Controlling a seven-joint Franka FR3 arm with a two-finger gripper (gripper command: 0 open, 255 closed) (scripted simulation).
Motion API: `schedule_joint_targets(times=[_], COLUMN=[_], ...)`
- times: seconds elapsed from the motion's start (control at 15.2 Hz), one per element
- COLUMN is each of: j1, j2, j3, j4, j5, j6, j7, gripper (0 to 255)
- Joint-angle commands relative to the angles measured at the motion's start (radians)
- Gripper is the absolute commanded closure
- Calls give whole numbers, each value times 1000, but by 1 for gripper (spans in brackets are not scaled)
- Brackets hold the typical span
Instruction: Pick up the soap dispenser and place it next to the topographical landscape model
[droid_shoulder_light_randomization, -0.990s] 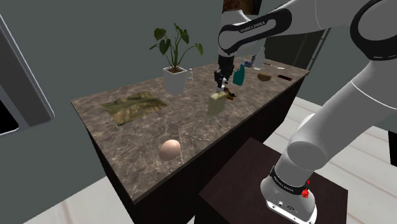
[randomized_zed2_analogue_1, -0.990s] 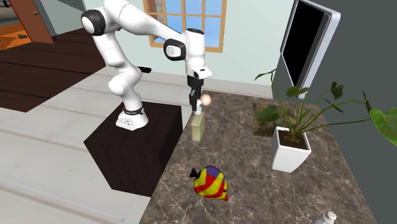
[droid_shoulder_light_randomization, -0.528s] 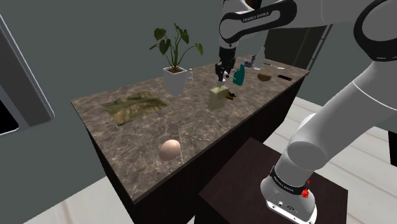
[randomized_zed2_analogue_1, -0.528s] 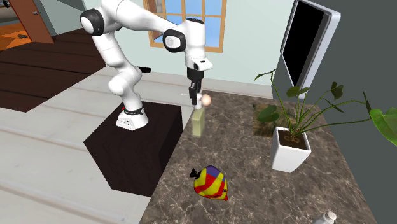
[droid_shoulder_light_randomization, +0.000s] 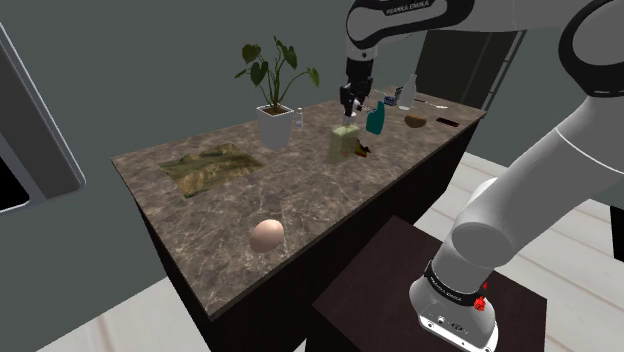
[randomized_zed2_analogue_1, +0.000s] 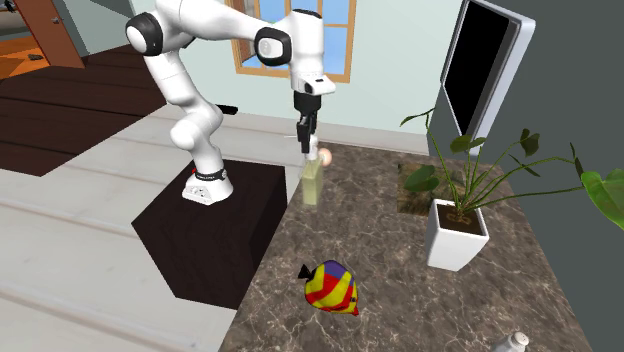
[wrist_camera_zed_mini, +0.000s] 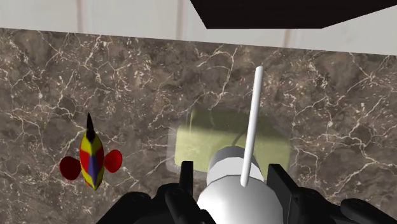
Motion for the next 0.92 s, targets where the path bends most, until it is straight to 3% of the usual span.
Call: schedule_joint_targets(times=[0.0,0.86], j1=[0,5], j2=[-5,15], j3=[2,8], j4=[23,218], j5=[1,11], j6=[-28,-201], j7=[-3,-25], gripper=[255,255])
